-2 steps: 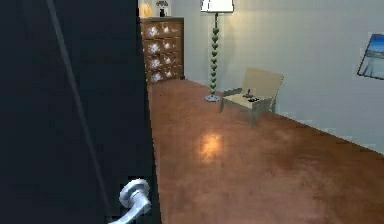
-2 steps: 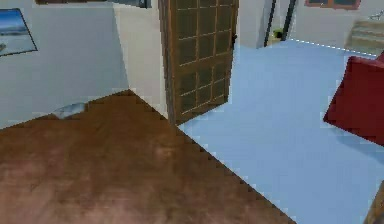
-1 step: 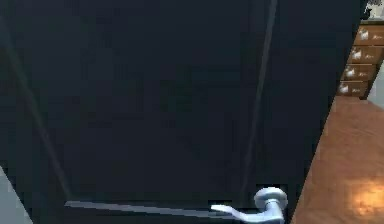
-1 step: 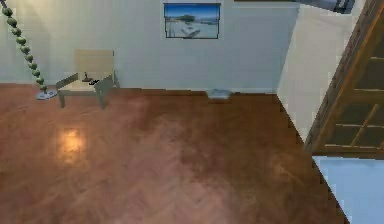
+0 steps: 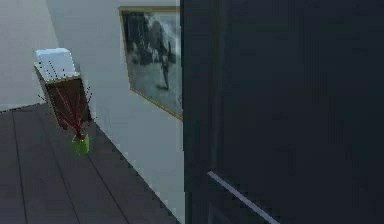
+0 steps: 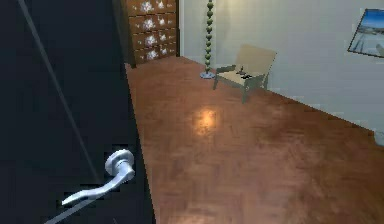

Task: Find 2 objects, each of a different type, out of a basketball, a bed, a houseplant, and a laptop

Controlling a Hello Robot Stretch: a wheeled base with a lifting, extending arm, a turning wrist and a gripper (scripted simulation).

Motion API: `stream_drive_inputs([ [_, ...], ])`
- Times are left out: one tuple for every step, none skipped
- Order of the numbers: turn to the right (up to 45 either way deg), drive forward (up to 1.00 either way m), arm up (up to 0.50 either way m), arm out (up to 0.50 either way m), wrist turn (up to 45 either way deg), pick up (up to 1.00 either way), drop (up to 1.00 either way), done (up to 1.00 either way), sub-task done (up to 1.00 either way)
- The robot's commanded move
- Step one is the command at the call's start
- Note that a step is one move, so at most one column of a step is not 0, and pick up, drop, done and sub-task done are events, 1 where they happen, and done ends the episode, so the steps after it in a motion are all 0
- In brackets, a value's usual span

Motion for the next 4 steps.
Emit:
stream_drive_inputs([
  [-18.0,0.00,0.00,0.00,0.0,0.00,0.00,0.00,0.00],
  [0.0,0.40,0.00,0.00,0.0,0.00,0.00,0.00,0.00],
  [-21.0,0.00,0.00,0.00,0.0,0.00,0.00,0.00,0.00],
  [0.0,0.45,0.00,0.00,0.0,0.00,0.00,0.00,0.00],
])
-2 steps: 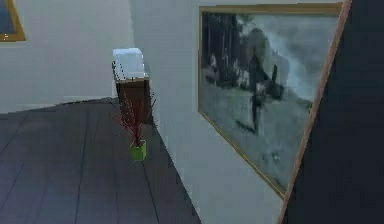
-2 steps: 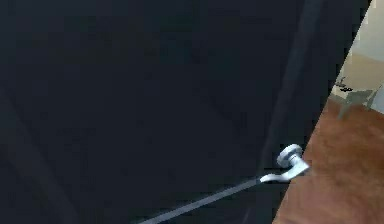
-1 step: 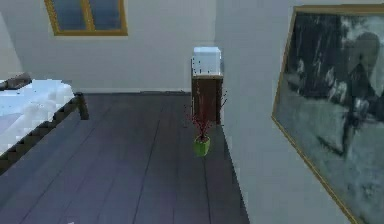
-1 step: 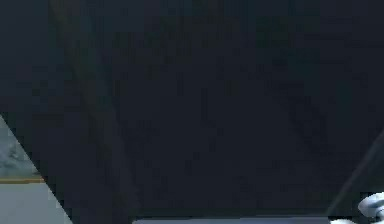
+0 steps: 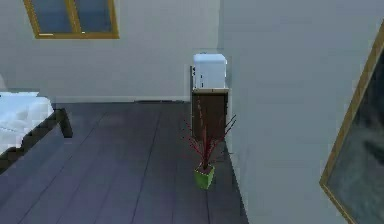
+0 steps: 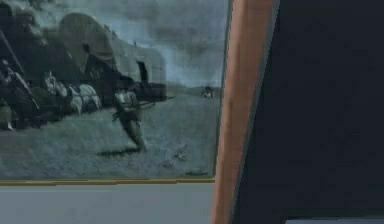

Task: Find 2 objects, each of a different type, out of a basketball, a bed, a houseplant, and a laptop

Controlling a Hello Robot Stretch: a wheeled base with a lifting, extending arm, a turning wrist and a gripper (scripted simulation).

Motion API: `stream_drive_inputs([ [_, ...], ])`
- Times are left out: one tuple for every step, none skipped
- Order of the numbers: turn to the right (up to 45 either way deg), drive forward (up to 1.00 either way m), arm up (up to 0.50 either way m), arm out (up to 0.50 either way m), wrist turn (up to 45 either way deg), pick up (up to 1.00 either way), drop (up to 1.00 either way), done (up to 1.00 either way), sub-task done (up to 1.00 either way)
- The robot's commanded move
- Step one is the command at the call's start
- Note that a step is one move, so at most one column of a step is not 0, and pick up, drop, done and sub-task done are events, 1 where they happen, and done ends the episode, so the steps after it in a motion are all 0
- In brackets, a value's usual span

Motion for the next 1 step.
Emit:
stream_drive_inputs([
  [-21.0,0.00,0.00,0.00,0.0,0.00,0.00,0.00,0.00],
])
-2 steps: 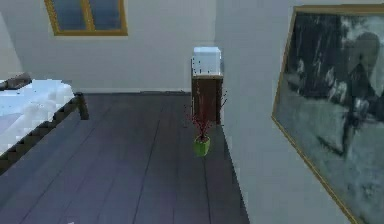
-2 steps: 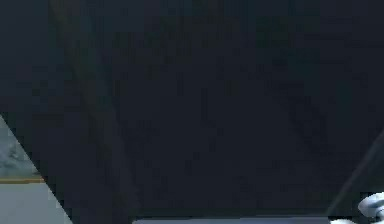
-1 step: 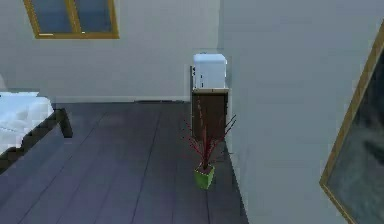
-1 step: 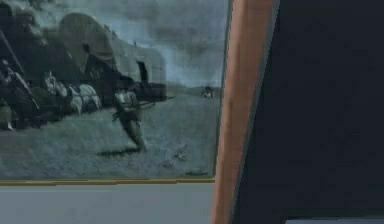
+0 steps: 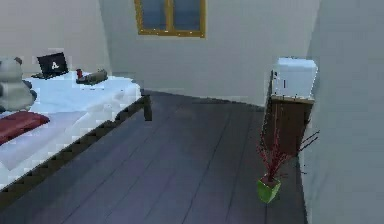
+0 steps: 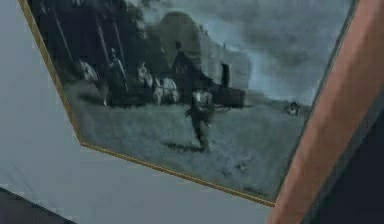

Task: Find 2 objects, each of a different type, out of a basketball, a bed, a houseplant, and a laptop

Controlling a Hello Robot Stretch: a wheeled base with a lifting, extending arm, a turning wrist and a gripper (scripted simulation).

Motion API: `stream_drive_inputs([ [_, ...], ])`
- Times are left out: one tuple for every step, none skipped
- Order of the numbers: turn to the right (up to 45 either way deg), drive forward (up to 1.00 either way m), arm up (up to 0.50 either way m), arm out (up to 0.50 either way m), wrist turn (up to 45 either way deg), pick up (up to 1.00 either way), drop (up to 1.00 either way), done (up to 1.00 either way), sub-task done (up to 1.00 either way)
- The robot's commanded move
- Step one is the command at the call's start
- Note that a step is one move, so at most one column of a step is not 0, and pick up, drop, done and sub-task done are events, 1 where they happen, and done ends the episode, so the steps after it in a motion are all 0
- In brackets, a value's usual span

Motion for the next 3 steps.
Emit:
stream_drive_inputs([
  [0.0,0.80,0.00,0.00,0.0,0.00,0.00,0.00,0.00],
  [-45.0,0.00,0.00,0.00,0.0,0.00,0.00,0.00,0.00],
  [-6.0,0.00,0.00,0.00,0.0,0.00,0.00,0.00,0.00],
])
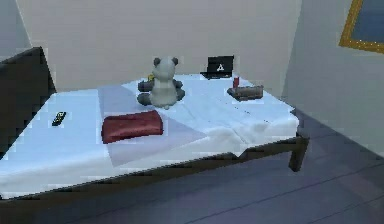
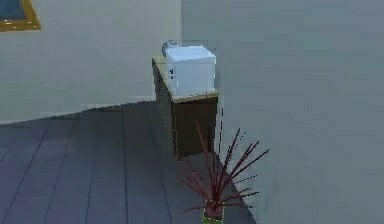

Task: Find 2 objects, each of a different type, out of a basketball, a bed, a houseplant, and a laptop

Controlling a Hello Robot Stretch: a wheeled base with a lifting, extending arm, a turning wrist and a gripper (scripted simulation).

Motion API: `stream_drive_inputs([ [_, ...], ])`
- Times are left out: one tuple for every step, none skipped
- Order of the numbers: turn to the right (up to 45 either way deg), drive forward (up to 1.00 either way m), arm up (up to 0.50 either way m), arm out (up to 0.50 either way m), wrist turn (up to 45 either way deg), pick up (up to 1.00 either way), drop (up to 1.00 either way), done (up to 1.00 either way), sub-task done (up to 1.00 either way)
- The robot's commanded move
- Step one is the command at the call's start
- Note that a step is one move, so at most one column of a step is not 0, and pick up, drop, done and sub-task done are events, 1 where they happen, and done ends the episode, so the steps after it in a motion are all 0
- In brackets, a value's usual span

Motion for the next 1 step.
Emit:
stream_drive_inputs([
  [0.0,0.60,0.00,0.00,0.0,0.00,0.00,0.00,0.00],
])
